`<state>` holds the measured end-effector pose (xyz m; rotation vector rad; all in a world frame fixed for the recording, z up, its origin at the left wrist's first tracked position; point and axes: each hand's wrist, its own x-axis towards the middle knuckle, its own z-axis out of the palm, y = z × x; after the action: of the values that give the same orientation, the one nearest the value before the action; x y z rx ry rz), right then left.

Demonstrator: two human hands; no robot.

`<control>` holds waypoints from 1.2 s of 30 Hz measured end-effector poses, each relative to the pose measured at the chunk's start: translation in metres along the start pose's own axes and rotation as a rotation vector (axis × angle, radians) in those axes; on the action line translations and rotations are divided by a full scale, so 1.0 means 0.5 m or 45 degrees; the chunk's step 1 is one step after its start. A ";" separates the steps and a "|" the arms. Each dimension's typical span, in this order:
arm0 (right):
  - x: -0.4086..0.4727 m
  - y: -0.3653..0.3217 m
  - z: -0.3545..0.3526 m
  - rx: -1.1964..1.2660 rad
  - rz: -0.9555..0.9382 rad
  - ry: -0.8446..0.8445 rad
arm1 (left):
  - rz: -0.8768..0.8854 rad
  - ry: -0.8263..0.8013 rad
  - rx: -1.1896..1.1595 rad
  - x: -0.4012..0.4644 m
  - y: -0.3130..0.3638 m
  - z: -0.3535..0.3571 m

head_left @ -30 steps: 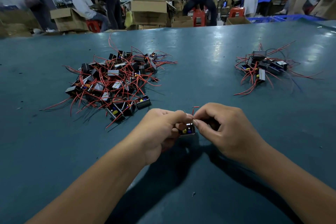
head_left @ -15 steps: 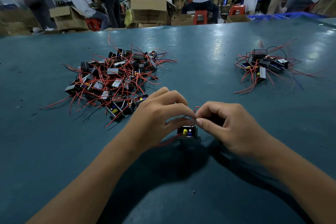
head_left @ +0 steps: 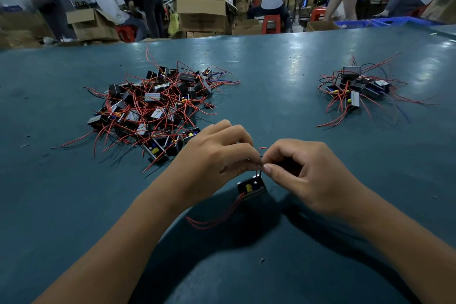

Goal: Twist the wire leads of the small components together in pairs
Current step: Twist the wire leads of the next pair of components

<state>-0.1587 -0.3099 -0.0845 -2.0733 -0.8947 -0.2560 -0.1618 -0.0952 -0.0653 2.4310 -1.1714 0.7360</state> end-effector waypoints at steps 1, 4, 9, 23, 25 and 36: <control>0.000 0.000 0.000 -0.009 -0.003 -0.001 | 0.016 0.001 0.011 0.000 -0.001 0.000; 0.000 -0.001 0.000 -0.018 -0.023 0.014 | -0.003 0.009 -0.003 -0.001 -0.002 0.002; 0.001 -0.004 0.002 -0.065 -0.064 0.067 | -0.258 -0.046 -0.315 -0.005 0.013 0.014; 0.001 -0.011 0.018 -0.128 -0.108 0.099 | -1.275 -0.230 -1.407 0.007 0.042 0.025; 0.000 -0.010 0.020 -0.073 -0.048 0.135 | -1.261 -0.175 -1.387 0.008 0.041 0.028; 0.007 0.017 0.020 0.228 0.335 0.216 | -0.947 -0.104 -1.065 -0.006 0.023 0.058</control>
<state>-0.1515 -0.3038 -0.0946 -1.9440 -0.5166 -0.1988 -0.1639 -0.1150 -0.0898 1.9150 -0.3701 -0.0893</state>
